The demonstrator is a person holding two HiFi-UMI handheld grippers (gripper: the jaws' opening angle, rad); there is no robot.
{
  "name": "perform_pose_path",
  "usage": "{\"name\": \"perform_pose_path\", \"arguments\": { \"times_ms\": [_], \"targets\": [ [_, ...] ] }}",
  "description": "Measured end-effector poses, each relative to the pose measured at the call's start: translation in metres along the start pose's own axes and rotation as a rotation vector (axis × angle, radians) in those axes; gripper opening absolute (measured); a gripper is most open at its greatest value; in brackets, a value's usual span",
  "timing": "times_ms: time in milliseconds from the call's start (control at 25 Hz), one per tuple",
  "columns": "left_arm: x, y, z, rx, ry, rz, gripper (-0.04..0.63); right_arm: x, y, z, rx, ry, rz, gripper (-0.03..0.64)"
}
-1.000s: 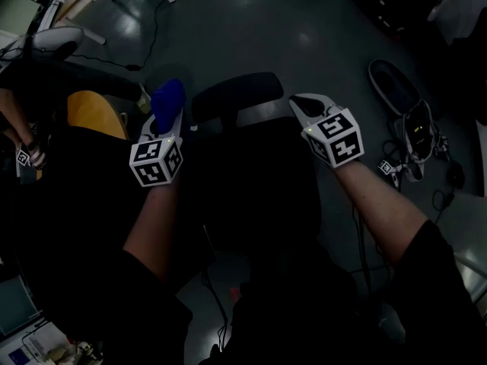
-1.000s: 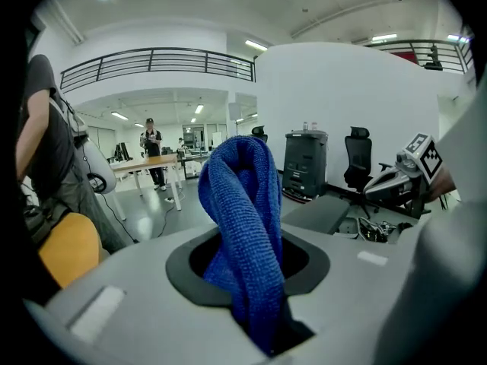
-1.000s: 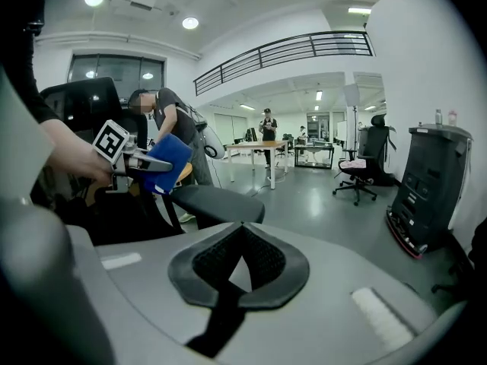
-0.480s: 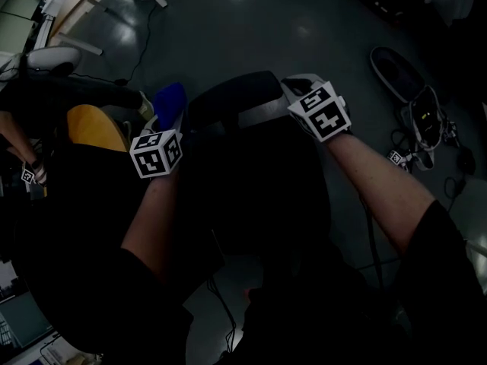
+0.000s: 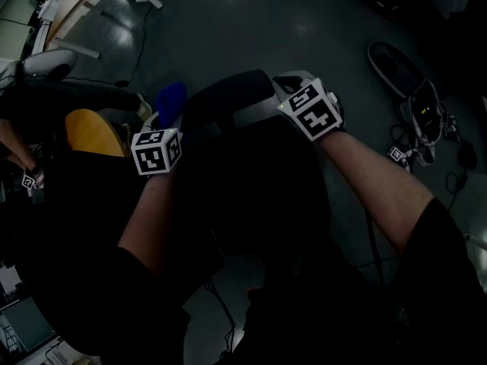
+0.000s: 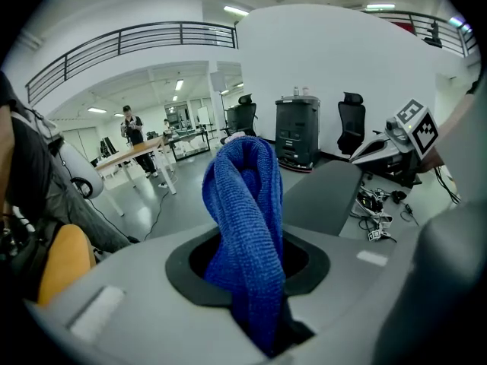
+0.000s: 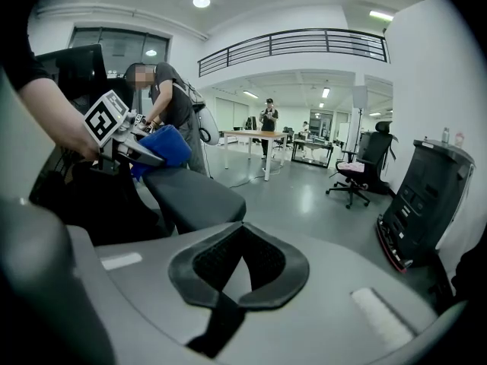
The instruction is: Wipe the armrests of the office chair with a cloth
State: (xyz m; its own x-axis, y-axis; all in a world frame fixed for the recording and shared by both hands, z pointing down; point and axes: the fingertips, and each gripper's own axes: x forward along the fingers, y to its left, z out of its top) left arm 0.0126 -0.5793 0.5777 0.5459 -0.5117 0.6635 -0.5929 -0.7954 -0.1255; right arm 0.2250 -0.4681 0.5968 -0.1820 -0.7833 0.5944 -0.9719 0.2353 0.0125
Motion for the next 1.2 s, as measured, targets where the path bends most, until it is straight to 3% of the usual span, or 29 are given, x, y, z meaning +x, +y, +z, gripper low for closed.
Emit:
{"name": "perform_pose_path", "arguments": {
  "times_ms": [240, 1200],
  "targets": [
    [0.003, -0.006, 0.007, 0.078, 0.016, 0.003, 0.129, 0.000, 0.001, -0.002, 0.000, -0.008, -0.001, 0.000],
    [0.022, -0.029, 0.039, 0.237, 0.011, -0.006, 0.127, 0.000, 0.000, 0.001, 0.025, -0.025, 0.017, 0.002]
  ]
}}
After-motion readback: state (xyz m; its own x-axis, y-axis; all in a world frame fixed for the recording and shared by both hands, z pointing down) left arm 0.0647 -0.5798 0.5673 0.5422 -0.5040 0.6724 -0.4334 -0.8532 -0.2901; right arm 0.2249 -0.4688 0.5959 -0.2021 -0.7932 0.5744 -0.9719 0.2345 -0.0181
